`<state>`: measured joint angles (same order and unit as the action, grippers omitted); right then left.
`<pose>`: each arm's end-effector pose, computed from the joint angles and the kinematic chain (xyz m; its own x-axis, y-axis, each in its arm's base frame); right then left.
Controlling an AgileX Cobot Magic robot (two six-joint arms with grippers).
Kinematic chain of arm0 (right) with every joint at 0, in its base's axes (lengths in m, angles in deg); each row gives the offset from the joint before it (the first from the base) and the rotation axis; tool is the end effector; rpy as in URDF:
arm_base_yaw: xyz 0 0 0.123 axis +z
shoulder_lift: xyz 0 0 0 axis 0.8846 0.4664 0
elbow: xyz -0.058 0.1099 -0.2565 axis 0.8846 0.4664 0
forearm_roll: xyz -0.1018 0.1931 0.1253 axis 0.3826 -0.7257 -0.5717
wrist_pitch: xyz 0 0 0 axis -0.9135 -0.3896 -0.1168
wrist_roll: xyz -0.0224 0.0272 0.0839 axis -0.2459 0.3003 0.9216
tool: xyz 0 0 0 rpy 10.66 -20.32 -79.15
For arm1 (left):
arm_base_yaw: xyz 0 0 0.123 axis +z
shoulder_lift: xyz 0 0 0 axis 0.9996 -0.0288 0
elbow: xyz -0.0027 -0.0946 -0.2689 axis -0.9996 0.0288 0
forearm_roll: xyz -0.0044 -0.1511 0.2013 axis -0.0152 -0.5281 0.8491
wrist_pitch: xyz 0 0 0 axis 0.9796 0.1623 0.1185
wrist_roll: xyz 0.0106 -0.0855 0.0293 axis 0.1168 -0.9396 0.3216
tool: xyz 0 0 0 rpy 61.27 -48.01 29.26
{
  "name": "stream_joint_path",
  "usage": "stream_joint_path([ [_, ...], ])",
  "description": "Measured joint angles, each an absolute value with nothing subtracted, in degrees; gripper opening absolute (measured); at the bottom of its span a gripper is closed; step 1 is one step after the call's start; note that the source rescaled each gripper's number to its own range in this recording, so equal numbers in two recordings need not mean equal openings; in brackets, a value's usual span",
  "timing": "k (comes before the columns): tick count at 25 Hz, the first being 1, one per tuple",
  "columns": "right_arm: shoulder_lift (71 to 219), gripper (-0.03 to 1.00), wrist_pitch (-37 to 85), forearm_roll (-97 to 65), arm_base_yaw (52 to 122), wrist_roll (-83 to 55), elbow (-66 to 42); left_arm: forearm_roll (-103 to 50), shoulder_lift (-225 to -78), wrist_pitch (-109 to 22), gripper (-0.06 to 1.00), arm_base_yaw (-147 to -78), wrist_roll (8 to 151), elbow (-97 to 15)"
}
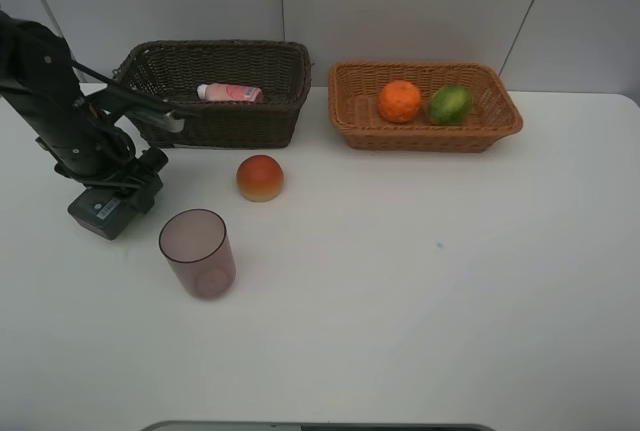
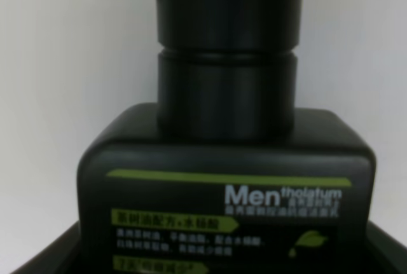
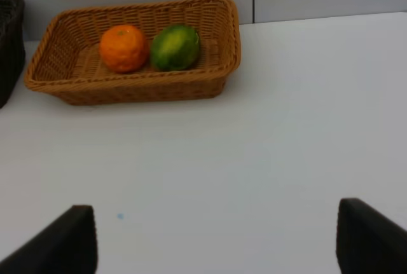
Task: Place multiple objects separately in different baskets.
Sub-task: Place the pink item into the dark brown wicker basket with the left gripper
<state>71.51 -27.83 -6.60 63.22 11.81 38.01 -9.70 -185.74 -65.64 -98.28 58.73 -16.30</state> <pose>-0.0093 -0.0025 0.2846 -0.4250 0.0274 -0.9048 0.0189 0.9996 0.0213 0.3281 -0.0551 0.1238 -0.8598 0.4336 -0.2696 0.4220 0.9007 0.1029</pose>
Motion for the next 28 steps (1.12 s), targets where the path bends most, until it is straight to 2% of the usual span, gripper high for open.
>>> stream_joint_path([
  [17, 71.51, 0.75, -27.83, -6.60, 63.22, 11.81, 38.01, -12.97, -168.93, -72.35, 0.81, -98.28, 48.89, -16.25],
  [23, 71.51, 0.75, -27.83, -6.60, 63.22, 11.81, 38.01, -12.97, -167.99, -78.22, 0.81, -98.28, 47.24, -23.62],
  [28, 71.51, 0.75, -27.83, -6.60, 63.22, 11.81, 38.01, -12.97, -167.92, -75.53, 0.81, -98.41, 45.47, -28.05],
])
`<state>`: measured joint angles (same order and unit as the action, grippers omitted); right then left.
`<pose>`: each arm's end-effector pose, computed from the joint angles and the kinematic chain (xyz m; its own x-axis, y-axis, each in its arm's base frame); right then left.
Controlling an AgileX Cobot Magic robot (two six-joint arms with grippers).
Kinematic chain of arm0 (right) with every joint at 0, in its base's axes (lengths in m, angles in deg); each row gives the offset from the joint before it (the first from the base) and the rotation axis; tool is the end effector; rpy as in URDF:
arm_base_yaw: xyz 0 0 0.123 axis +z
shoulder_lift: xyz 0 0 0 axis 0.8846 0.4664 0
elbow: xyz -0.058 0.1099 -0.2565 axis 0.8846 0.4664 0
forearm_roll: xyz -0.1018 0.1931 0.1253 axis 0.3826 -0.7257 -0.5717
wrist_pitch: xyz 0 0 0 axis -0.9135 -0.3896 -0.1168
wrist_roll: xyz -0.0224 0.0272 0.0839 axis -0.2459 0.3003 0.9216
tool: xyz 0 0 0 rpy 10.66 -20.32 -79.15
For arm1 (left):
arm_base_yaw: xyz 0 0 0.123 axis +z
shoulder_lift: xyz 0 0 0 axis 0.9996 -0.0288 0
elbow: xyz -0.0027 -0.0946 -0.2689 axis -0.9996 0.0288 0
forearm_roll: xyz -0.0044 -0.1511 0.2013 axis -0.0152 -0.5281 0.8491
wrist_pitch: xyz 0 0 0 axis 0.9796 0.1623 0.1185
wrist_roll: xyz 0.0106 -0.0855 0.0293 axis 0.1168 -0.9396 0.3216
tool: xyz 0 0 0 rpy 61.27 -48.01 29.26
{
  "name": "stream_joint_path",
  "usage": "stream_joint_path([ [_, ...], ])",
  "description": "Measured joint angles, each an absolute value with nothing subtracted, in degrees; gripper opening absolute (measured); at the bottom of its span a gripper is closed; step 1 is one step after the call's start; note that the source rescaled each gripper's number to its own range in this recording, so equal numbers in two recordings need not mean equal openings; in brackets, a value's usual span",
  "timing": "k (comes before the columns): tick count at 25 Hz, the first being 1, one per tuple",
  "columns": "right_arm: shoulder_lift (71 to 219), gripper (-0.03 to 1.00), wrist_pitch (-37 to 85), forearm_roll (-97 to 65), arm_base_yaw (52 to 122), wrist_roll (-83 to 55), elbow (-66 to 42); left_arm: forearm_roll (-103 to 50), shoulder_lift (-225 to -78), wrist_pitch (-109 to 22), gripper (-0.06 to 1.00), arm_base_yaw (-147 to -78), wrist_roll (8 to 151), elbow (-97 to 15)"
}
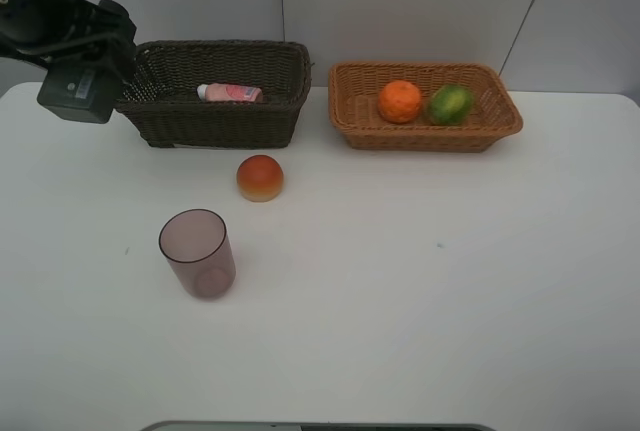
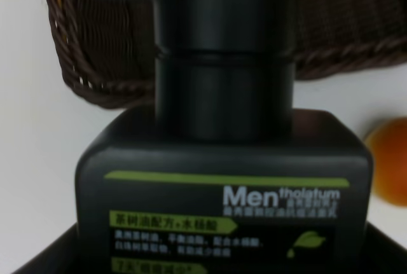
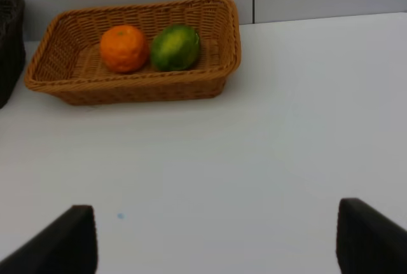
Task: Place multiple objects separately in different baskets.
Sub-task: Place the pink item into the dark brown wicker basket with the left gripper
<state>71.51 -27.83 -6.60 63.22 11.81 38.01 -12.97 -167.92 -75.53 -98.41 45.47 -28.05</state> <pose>-0.0093 -0.0025 0.2846 -0.4250 0.0274 -0.9048 0.0189 0.9996 0.0213 0.3304 -0.0586 0.2760 -0.7930 0.1406 -0.5928 0.1747 0.9846 -0.0002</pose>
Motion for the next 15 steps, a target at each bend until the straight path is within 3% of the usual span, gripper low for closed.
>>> stream_joint_path([
  [6, 71.51, 0.75, -27.83, -6.60, 63.22, 11.81, 38.01, -12.97, -170.03, -63.12, 0.81, -98.41, 44.03, -29.79],
  [15, 71.51, 0.75, -27.83, -6.60, 63.22, 11.81, 38.01, -12.97, -182.66, -34.32, 0.81, -98.41, 44.02, -29.96],
])
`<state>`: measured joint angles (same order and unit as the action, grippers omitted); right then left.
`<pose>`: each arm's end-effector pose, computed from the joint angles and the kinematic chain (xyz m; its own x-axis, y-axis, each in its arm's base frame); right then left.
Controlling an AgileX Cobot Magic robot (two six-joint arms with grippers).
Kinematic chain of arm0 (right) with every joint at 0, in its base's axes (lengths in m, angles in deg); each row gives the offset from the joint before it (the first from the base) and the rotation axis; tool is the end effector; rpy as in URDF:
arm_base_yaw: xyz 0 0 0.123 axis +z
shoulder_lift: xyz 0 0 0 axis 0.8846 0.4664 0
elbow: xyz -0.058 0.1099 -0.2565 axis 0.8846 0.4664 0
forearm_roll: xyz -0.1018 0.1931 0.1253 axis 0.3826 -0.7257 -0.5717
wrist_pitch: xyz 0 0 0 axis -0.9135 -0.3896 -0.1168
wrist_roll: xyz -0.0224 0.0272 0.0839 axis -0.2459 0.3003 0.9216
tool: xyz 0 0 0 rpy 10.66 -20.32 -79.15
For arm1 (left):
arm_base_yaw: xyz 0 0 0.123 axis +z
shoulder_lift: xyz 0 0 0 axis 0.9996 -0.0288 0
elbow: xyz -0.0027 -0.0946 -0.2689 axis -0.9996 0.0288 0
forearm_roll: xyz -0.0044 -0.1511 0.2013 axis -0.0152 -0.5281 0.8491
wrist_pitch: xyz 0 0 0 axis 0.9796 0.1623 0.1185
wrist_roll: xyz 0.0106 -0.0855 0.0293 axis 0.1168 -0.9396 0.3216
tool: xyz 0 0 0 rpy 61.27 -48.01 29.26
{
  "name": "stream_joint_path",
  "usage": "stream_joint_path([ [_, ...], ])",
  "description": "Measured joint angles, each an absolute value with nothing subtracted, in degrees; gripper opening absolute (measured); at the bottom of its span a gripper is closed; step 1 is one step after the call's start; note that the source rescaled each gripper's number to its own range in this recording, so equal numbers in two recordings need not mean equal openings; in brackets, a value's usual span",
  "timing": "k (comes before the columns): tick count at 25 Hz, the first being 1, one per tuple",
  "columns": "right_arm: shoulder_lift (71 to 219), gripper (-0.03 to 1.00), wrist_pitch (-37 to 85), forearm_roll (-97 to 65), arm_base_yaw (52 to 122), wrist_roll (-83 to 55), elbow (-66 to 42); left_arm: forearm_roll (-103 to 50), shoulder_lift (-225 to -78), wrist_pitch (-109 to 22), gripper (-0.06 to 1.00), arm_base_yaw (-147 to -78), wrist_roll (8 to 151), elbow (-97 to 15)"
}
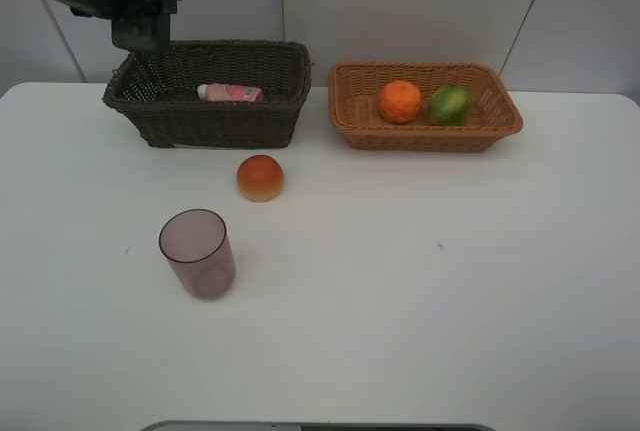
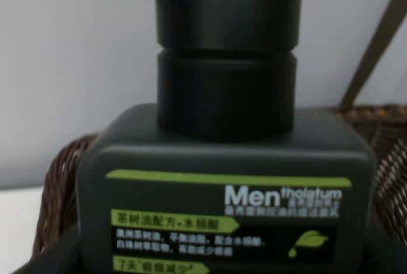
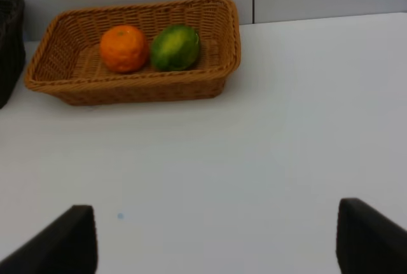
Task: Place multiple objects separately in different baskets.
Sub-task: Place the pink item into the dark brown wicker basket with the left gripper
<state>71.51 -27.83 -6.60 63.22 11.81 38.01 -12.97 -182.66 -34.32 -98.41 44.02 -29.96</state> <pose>-0.0093 -0.0025 0.2846 -0.4250 0.0274 -0.9048 0.0189 0.9996 0.0213 0.4096 -0.0726 0.2388 -0.4245 0.0495 -0.9041 0.1640 0.9862 -0.0231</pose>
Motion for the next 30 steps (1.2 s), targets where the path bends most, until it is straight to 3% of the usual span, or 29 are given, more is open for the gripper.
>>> stream_joint_path([
  [13, 71.51, 0.75, -27.83, -6.60, 63.22, 11.81, 38.01, -12.97, -198.31, -12.95, 0.81, -98.41, 44.02, -29.96],
  [30, 71.51, 0.75, -27.83, -6.60, 63.22, 11.81, 38.01, -12.01, -202.02, -16.53, 0.81, -98.41, 44.02, -29.96],
])
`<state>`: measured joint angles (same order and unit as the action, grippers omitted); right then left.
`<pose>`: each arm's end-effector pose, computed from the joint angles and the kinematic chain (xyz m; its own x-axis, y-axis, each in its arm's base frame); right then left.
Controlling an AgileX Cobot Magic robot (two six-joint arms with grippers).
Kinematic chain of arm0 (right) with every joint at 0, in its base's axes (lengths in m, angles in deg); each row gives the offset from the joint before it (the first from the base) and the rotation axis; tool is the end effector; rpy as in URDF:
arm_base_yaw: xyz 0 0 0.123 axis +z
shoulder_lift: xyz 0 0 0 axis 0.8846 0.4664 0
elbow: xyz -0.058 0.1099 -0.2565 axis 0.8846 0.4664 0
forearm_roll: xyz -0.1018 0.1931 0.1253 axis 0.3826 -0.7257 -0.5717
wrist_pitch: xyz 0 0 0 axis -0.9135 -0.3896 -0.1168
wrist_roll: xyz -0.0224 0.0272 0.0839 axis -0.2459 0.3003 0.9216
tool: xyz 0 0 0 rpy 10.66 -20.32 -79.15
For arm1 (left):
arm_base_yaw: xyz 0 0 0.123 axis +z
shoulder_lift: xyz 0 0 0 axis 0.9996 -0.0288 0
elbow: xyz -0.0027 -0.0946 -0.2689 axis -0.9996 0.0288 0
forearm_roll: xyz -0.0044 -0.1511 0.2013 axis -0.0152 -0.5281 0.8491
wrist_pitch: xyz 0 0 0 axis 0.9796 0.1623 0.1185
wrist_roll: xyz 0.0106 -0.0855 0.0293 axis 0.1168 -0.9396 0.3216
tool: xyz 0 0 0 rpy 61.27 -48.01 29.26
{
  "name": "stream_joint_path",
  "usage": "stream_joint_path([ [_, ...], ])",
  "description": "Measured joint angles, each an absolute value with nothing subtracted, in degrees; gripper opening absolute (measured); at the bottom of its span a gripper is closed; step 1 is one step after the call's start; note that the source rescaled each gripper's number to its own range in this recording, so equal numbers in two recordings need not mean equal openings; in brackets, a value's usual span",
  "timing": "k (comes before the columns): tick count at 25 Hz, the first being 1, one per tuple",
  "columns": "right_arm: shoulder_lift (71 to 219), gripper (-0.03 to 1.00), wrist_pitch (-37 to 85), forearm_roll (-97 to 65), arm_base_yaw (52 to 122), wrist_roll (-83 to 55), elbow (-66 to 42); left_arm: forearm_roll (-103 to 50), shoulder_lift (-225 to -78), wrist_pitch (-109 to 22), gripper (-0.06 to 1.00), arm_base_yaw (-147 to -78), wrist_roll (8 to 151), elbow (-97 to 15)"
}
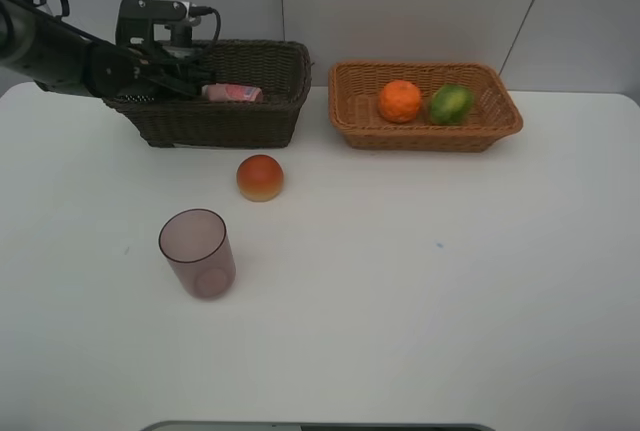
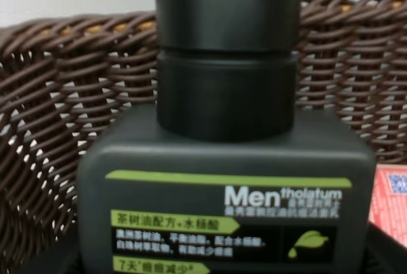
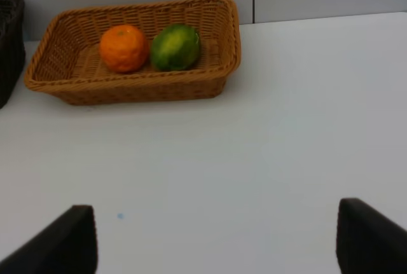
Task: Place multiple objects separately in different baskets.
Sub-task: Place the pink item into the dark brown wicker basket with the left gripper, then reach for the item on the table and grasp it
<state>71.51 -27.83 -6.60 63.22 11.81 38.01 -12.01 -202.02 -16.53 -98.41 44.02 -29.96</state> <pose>-0.0093 -0.0025 0.2846 -0.4250 0.0274 -0.9048 0.0189 0.9996 0.0213 0.4403 -0.0787 0.1172 -0.4463 0.0690 -0.8922 0.1761 0.9843 -0.0120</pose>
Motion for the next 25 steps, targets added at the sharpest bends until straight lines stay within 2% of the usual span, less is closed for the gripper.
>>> stream_joint_path([
  [6, 71.51, 0.75, -27.83, -6.60, 63.22, 11.81, 38.01, -11.29, -202.02, -16.64, 0.81, -98.41, 44.02, -29.96],
  [7, 71.51, 0.75, -27.83, -6.60, 63.22, 11.81, 38.01, -11.23, -202.02, -16.64, 0.82, -98.41, 44.02, -29.96],
  [10, 71.51, 0.75, -27.83, -6.60, 63.22, 11.81, 38.01, -11.12, -201.62, -15.99, 0.96, -98.41, 43.78, -29.96],
  [16, 71.51, 0.75, -27.83, -6.60, 63.22, 11.81, 38.01, -11.12, -198.97, -16.11, 0.99, -98.41, 43.55, -29.96],
  [20, 71.51, 0.75, -27.83, -6.60, 63.22, 11.81, 38.01, -11.06, -195.06, -20.74, 0.99, -98.81, 42.99, -30.06],
  [25, 71.51, 0.75, -27.83, -6.60, 63.22, 11.81, 38.01, -11.06, -189.02, -33.20, 0.99, -100.26, 41.21, -30.06],
])
